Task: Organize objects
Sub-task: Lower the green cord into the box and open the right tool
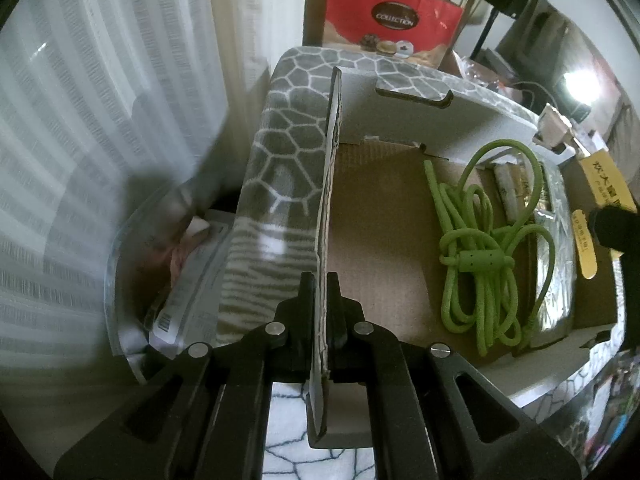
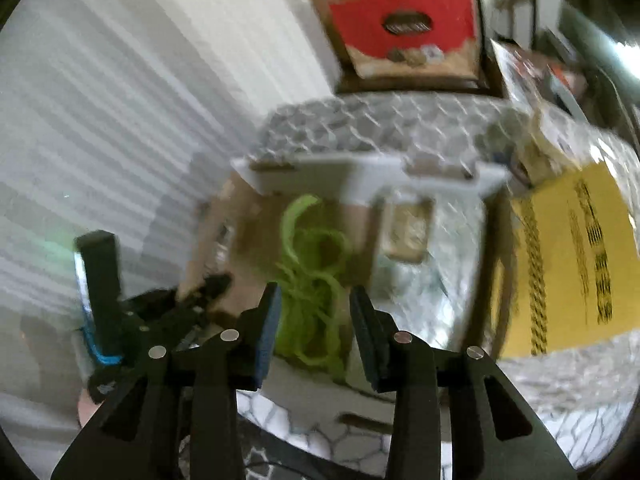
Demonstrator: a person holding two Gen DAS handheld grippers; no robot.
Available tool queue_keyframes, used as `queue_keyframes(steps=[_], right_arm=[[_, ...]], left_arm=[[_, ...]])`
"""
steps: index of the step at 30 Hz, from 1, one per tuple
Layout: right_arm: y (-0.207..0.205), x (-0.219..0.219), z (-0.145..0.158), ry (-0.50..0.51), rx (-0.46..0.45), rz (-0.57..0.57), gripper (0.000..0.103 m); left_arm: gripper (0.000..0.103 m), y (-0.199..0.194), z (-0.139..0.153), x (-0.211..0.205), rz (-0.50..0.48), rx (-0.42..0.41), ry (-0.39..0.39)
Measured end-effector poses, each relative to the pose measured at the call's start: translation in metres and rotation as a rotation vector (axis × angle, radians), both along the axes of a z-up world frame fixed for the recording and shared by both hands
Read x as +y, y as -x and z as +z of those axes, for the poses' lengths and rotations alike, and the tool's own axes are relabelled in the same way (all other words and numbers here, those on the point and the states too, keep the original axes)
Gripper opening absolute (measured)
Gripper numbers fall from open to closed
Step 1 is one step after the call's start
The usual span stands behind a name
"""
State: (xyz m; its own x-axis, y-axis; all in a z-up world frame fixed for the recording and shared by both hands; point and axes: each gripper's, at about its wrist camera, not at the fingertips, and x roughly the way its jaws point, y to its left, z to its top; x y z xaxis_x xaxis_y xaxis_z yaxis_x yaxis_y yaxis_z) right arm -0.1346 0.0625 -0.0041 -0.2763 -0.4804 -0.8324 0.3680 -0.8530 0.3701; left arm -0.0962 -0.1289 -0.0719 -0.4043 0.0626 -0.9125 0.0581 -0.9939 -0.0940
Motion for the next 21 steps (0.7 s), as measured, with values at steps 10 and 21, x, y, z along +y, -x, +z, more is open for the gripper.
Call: queue_keyframes(steps=[10, 21], right_arm=[[0.018, -0.073, -0.035, -0.024, -0.031, 0.164, 0.014], [0.022, -0.068, -0.075, -0.191, -0.098, 0.143, 0.0]], left_arm=[[0.004, 0.0, 0.0, -0.001, 0.003, 0.0, -0.006], [0.004, 0.0, -0.001, 0.001, 0.003, -0.003, 0.001]])
